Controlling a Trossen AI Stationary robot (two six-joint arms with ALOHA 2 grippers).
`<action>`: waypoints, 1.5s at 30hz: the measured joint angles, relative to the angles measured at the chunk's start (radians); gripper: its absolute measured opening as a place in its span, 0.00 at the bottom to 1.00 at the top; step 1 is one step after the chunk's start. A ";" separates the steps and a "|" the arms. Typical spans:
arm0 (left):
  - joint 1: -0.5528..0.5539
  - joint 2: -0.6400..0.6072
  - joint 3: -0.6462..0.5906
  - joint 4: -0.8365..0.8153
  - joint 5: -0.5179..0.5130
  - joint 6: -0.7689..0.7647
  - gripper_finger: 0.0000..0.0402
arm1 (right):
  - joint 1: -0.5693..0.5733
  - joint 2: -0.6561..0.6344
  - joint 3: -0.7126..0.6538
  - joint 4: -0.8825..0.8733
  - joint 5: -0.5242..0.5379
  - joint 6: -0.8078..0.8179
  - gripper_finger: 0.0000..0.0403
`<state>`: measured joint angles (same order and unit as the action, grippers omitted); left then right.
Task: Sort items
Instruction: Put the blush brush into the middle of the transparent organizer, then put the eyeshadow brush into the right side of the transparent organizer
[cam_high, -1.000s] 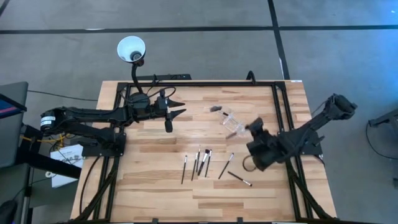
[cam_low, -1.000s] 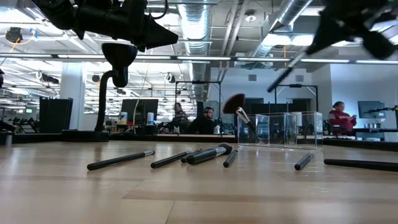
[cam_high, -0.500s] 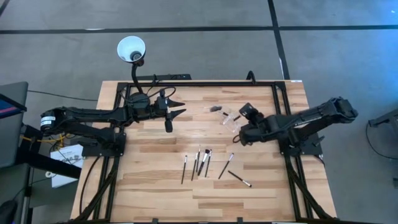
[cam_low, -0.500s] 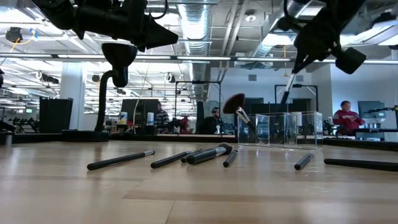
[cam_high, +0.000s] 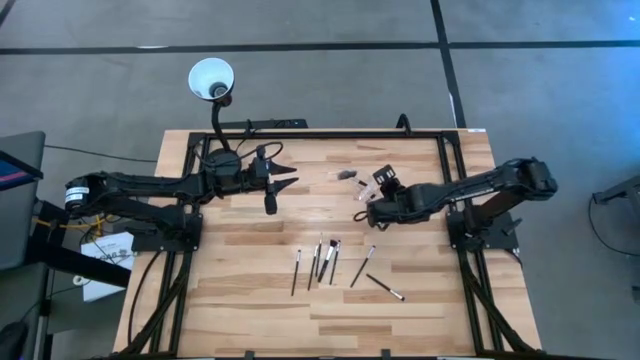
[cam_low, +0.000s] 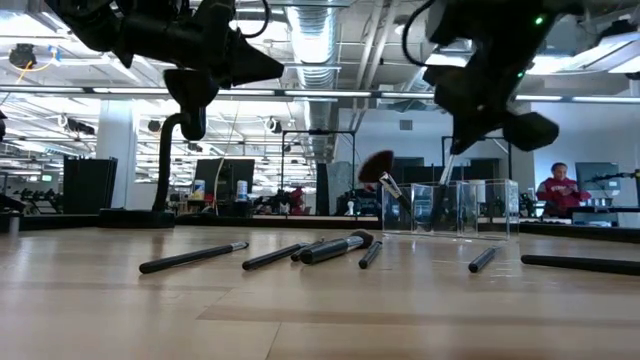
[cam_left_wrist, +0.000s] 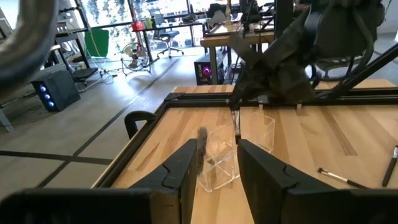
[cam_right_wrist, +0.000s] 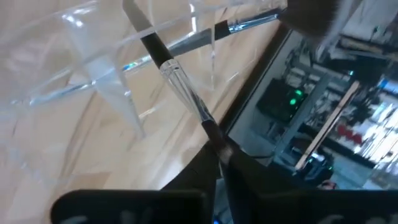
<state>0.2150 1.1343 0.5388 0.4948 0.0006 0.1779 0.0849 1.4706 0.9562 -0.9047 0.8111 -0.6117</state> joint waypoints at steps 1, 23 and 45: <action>0.000 0.000 0.000 0.001 0.000 -0.001 0.28 | -0.004 0.010 0.000 0.009 0.000 0.008 0.06; 0.000 0.000 -0.002 0.000 0.001 -0.003 0.28 | 0.057 0.038 0.025 0.012 0.030 0.206 0.38; 0.000 0.000 -0.002 0.003 0.001 -0.004 0.28 | 0.405 0.005 0.229 -0.027 -0.419 0.996 0.26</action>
<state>0.2149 1.1343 0.5373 0.4983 0.0013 0.1741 0.4899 1.4761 1.1851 -0.9315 0.3918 0.3848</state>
